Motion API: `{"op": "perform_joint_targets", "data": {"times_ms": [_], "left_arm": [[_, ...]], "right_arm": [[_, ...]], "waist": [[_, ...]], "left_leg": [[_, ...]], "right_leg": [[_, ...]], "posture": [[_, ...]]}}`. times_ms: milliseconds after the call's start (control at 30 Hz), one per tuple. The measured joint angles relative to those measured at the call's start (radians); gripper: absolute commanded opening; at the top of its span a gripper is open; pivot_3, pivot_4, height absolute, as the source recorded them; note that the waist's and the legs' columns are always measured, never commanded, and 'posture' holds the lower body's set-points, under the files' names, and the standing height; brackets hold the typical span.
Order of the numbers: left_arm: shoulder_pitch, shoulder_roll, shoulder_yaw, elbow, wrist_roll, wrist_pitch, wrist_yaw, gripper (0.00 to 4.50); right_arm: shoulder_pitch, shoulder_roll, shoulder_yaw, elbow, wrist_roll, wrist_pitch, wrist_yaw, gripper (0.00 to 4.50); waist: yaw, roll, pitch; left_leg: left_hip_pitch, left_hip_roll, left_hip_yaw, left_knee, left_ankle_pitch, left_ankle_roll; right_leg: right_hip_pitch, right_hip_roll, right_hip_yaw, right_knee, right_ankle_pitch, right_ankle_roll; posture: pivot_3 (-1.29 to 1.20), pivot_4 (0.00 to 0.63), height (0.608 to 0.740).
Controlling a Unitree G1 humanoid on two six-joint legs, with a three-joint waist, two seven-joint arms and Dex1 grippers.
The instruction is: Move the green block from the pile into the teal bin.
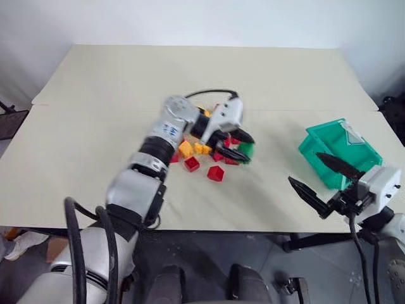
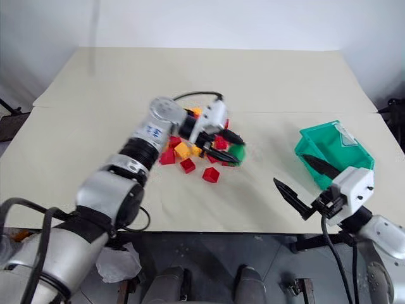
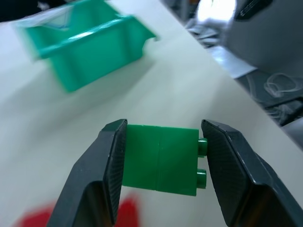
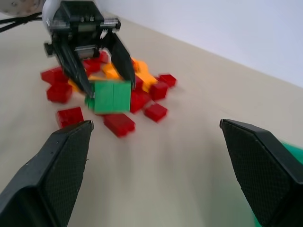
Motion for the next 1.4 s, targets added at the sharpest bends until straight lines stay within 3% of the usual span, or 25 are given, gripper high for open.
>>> {"op": "perform_joint_targets", "data": {"times_ms": [233, 467, 767, 867, 1067, 1400], "left_arm": [[0.074, -0.115, -0.109, 0.021, 0.092, -0.087, 0.160, 2.16], [0.081, -0.136, -0.040, 0.015, 0.003, -0.083, 0.125, 4.47], [0.080, -0.077, 0.044, 0.014, -0.083, -0.081, 0.067, 4.49], [0.085, 0.006, 0.130, -0.032, -0.183, -0.078, -0.013, 4.49], [0.285, 0.343, 0.318, -0.223, -0.353, -0.027, -0.076, 4.49], [0.877, 0.557, 0.412, -0.814, -0.473, 0.221, 0.041, 4.49]], "right_arm": [[0.107, 0.030, -0.047, -0.110, 0.022, 0.016, -0.044, 4.50], [0.136, 0.047, -0.046, -0.141, 0.030, 0.026, -0.074, 4.50], [0.122, 0.046, -0.043, -0.127, 0.029, 0.026, -0.072, 4.50], [0.122, 0.040, -0.058, -0.115, 0.037, 0.026, -0.059, 4.50], [0.211, 0.000, -0.177, 0.043, 0.046, 0.016, 0.060, 4.50], [0.081, -0.119, -0.138, 0.127, 0.040, 0.037, 0.153, 4.50]], "waist": [[-0.005, 0.000, 0.000], [-0.004, 0.000, 0.000], [-0.006, 0.000, 0.000], [-0.011, 0.000, 0.000], [-0.029, 0.003, -0.002], [-0.015, 0.003, -0.002]], "left_leg": [[-0.001, 0.000, 0.000, 0.002, 0.000, 0.001], [-0.001, 0.000, 0.000, 0.002, -0.001, 0.001], [-0.001, 0.000, 0.000, 0.002, -0.001, 0.002], [-0.001, 0.001, 0.000, 0.001, -0.001, 0.001], [0.003, 0.001, 0.000, -0.002, -0.001, 0.001], [0.004, 0.002, 0.000, 0.002, -0.004, -0.001]], "right_leg": [[0.000, 0.000, 0.000, -0.002, 0.000, 0.000], [0.000, 0.000, 0.000, -0.001, 0.000, 0.000], [0.000, 0.000, 0.000, -0.001, 0.000, 0.000], [-0.001, 0.000, 0.000, 0.000, 0.000, 0.000], [0.000, 0.000, 0.000, 0.003, 0.000, 0.000], [0.001, 0.000, 0.001, 0.004, 0.000, 0.000]], "posture": [[0.00, 0.150, 0.740], [0.00, 0.150, 0.740], [0.00, 0.150, 0.740], [0.00, 0.150, 0.740], [0.00, 0.150, 0.740], [0.00, 0.150, 0.740]]}}
